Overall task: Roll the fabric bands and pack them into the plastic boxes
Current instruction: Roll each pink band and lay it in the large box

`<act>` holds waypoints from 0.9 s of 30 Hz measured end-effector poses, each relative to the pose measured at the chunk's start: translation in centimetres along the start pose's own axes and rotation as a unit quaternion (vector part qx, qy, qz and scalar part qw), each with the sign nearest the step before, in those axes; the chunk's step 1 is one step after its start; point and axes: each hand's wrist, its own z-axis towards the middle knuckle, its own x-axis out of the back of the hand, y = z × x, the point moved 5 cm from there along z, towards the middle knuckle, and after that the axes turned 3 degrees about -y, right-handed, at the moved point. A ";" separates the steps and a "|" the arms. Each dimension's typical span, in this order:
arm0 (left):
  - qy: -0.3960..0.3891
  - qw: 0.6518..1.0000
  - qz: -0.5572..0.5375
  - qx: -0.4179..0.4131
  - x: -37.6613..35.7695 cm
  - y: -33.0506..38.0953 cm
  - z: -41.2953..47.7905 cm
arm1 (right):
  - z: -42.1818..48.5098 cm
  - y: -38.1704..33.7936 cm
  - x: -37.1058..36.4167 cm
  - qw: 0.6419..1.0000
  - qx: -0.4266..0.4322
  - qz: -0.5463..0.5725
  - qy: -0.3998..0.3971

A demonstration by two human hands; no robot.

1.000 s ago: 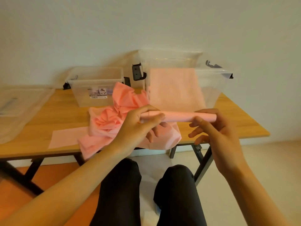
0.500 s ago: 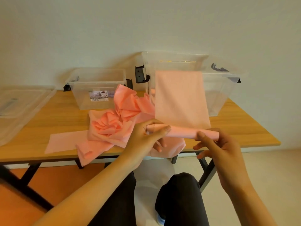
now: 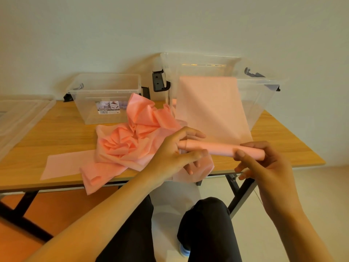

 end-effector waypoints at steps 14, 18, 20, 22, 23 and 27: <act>0.010 0.999 0.038 -0.035 0.1 0.6 -0.6 | 0.3 0.4 -0.1 1.000 -0.016 -0.023 -0.014; 0.000 0.998 0.042 -0.039 0.1 0.5 -0.7 | 0.5 0.4 -0.2 0.999 -0.023 -0.028 0.001; 0.013 0.999 0.032 -0.030 0.1 0.4 -0.7 | 0.6 0.3 -0.4 1.000 -0.016 -0.014 -0.004; 0.025 0.999 0.026 -0.025 0.1 0.2 -0.7 | 0.6 0.1 -0.5 1.000 -0.005 -0.005 -0.016; 0.029 0.999 0.022 -0.025 0.2 0.2 -0.6 | 0.7 0.1 -0.6 1.000 0.000 -0.005 -0.022; 0.030 0.999 -0.005 -0.030 0.3 0.3 -0.4 | 0.9 0.2 -0.4 1.000 -0.001 -0.014 -0.008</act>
